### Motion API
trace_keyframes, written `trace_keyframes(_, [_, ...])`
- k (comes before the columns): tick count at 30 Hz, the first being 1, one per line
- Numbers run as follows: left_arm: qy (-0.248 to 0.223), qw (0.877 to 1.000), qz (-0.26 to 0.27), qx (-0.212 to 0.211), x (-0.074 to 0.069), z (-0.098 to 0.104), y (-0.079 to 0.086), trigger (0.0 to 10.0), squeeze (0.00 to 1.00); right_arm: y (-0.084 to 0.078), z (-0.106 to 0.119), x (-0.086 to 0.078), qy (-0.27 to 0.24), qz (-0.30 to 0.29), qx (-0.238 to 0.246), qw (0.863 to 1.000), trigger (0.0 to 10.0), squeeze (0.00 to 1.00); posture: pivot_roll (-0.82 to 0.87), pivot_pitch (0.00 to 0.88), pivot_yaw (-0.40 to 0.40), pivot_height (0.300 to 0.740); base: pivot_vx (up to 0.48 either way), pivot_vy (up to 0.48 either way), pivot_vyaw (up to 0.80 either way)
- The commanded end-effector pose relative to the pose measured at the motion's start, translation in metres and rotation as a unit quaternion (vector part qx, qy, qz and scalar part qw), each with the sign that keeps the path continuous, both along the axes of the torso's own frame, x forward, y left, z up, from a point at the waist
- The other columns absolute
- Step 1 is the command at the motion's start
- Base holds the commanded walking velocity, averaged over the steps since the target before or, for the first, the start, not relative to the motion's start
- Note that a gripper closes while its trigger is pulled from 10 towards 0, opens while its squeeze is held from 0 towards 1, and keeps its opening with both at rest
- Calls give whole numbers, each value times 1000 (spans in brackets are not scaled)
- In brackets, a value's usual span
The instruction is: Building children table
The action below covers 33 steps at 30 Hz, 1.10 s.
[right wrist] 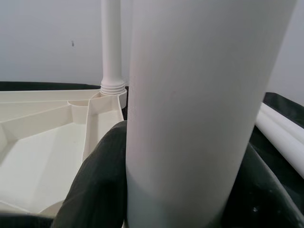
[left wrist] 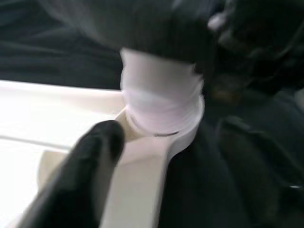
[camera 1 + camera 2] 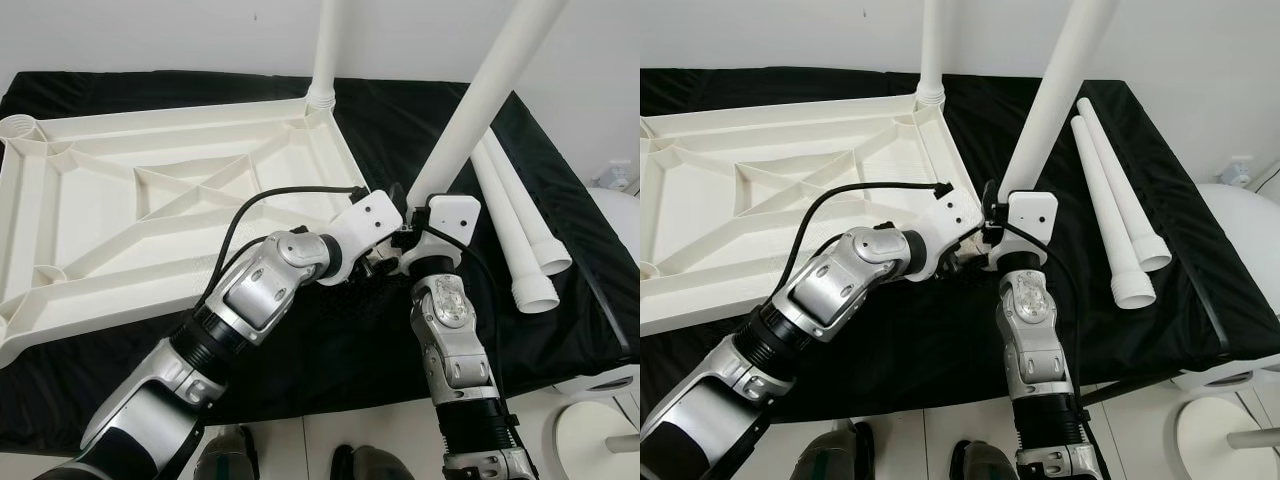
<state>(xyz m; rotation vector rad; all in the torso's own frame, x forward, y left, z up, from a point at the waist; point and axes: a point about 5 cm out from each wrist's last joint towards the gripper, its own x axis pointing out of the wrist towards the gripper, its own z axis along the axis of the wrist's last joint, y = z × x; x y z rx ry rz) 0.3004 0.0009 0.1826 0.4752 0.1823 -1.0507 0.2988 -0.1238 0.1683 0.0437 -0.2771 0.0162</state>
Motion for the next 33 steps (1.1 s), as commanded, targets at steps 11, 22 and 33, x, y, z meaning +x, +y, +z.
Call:
trace_keyframes(11, [-3, 1000, -14, 13, 1, 0, 0, 10000, 0, -10, 2, 7, 29, 6, 3, 1000, 10000, 0, 5, 94, -52, 740, 0, 0, 0])
trace_keyframes(22, [-26, 999, 18, 14, 19, 13, 25, 10000, 0, -14, 23, 13, -3, 20, -1, 1000, 10000, 0, 8, 89, -60, 740, 0, 0, 0])
trace_keyframes(33, [-40, 995, 91, -7, 40, 24, 46, 10000, 0, -17, 50, 13, -60, 54, 19, 997, 10000, 0, 5, 96, -65, 740, 0, 0, 0])
